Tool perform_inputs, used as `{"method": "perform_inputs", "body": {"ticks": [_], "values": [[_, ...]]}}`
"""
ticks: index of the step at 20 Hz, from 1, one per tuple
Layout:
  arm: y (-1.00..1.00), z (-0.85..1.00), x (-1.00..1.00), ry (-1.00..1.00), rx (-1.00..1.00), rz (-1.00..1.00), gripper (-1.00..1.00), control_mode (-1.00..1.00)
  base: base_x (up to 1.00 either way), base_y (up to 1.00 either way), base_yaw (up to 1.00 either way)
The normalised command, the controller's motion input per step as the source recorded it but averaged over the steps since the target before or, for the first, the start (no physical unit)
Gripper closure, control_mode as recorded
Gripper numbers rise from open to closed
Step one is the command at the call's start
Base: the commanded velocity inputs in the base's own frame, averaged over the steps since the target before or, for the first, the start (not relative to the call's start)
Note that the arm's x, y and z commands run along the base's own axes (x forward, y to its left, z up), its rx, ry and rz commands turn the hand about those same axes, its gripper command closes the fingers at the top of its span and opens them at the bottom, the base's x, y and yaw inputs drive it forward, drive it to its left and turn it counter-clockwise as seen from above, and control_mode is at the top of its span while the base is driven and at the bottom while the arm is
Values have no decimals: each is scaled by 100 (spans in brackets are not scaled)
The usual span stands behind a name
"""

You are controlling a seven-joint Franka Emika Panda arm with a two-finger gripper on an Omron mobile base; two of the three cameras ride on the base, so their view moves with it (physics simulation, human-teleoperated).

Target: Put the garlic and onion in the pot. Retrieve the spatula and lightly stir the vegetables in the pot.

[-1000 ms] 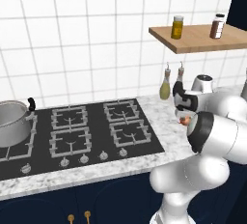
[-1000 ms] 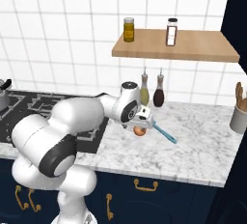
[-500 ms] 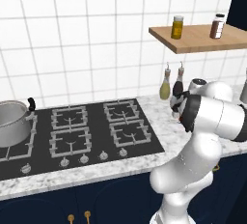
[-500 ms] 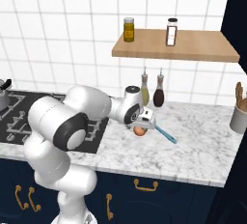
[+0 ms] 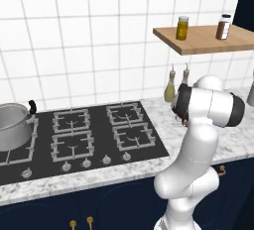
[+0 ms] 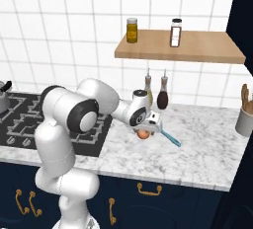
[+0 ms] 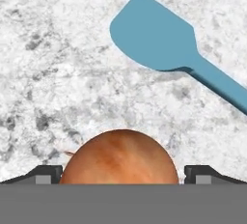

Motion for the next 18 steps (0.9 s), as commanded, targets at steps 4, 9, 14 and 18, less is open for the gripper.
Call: {"method": "perform_inputs", "body": {"ticks": [4, 9, 14, 18], "values": [[-5, -33, 0, 3, 0, 0, -100, -100, 0, 0, 0], [0, -20, -6, 4, 0, 0, 100, -100, 0, 0, 0], [19, 39, -55, -14, 0, -2, 100, -100, 0, 0, 0], [63, 100, -69, -23, 0, -2, 100, -100, 0, 0, 0]]}}
